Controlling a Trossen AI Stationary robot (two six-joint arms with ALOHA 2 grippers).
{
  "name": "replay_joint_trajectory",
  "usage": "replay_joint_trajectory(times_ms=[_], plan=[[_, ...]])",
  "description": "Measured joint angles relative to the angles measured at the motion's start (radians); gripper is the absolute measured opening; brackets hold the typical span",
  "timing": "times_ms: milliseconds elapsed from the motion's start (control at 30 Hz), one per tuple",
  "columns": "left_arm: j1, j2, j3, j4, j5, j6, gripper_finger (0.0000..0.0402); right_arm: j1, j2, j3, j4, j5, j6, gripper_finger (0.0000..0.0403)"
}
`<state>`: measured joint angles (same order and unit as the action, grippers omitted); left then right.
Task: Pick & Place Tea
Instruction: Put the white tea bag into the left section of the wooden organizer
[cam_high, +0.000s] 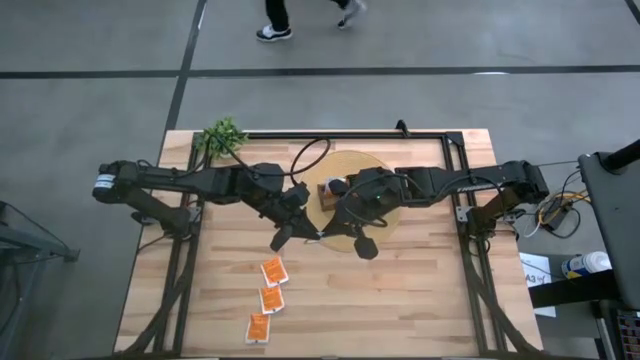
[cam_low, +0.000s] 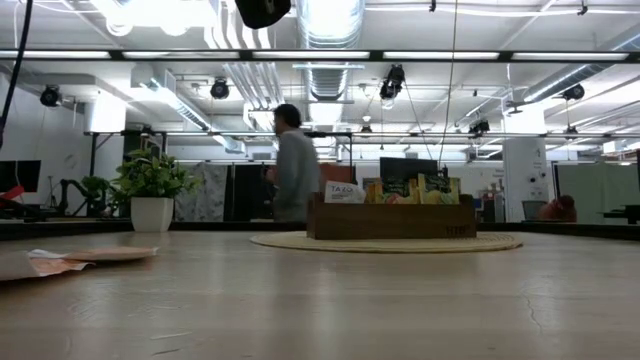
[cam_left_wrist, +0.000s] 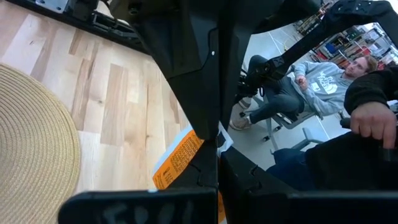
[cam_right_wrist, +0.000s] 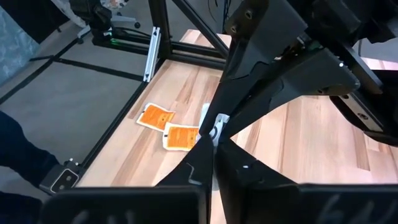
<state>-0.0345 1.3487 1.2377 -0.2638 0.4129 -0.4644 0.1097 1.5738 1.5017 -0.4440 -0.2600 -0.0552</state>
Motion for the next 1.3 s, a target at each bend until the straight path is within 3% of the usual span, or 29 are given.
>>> replay_joint_trajectory(times_ms=[267, 633, 800, 1033, 1167, 1300], plan=[[0.001, 0.001, 0.000, -0.001, -0.004, -0.035, 0.0020, 0.000, -0.001, 0.001, -0.032, -0.003, 0.017, 0.0008], [0.001, -0.007, 0.000, -0.018, -0.004, -0.065, 0.0185, -0.002, -0.014, 0.000, -0.080, -0.006, 0.022, 0.0008], [0.001, -0.016, 0.000, -0.068, 0.006, -0.081, 0.0239, -0.021, -0.014, 0.000, -0.155, 0.031, 0.025, 0.0008], [0.008, -0.056, 0.000, -0.114, 0.163, -0.047, 0.0251, -0.088, -0.014, -0.003, -0.227, 0.052, -0.005, 0.0008], [0.009, -0.105, 0.000, -0.130, 0.154, 0.039, 0.0252, -0.142, -0.010, -0.015, -0.246, 0.052, -0.034, 0.0008], [0.008, -0.163, 0.000, -0.138, 0.057, 0.076, 0.0252, -0.201, -0.001, -0.048, -0.259, 0.057, -0.083, 0.0008]])
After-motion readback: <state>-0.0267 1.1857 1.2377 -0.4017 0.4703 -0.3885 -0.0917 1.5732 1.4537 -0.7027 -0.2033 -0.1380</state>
